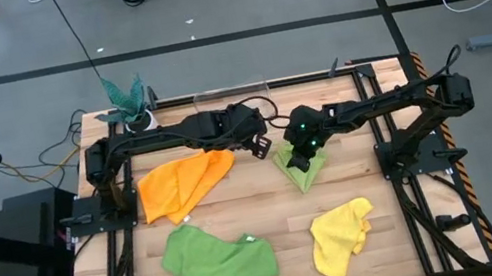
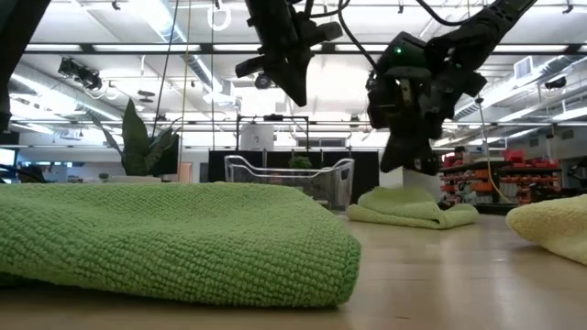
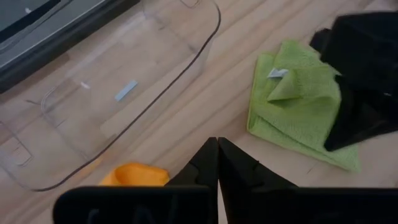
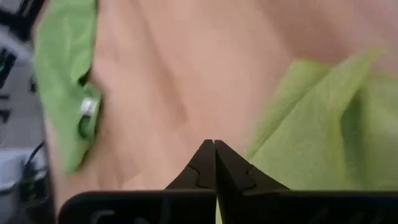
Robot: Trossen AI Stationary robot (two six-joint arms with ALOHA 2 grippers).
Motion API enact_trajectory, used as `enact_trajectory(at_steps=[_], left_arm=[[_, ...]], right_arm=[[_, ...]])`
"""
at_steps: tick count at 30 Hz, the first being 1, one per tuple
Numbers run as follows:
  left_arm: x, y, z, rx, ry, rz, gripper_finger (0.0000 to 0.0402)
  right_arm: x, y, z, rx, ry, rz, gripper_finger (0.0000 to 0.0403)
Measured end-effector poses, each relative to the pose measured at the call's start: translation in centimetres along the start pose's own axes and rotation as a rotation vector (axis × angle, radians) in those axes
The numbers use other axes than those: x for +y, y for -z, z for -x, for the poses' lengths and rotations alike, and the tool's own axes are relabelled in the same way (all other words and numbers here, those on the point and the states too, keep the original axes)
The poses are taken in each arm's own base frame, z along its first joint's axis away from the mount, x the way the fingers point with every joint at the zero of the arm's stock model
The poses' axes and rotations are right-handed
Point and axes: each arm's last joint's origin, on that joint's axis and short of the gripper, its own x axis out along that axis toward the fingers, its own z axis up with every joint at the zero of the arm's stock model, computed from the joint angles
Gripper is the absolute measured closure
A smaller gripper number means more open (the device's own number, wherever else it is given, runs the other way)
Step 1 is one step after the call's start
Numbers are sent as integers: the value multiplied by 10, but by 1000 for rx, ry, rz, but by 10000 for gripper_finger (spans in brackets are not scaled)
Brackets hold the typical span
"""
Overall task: Fold microfiber towels
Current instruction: Fold the light green microfiber cloth
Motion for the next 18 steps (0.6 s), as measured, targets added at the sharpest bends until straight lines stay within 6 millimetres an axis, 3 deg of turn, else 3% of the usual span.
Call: enact_trajectory(at_steps=[5,9,15,18], left_arm=[[1,2,0,13,-9,-7,391],[1,3,0,21,-14,-12,376],[2,2,0,21,-15,-21,376],[2,2,0,20,-18,-25,385]], right_arm=[[-8,1,16,9,189,-24,403],[-17,12,30,146,374,-59,403],[-20,30,24,246,378,-60,403],[-20,27,22,216,371,-82,403]])
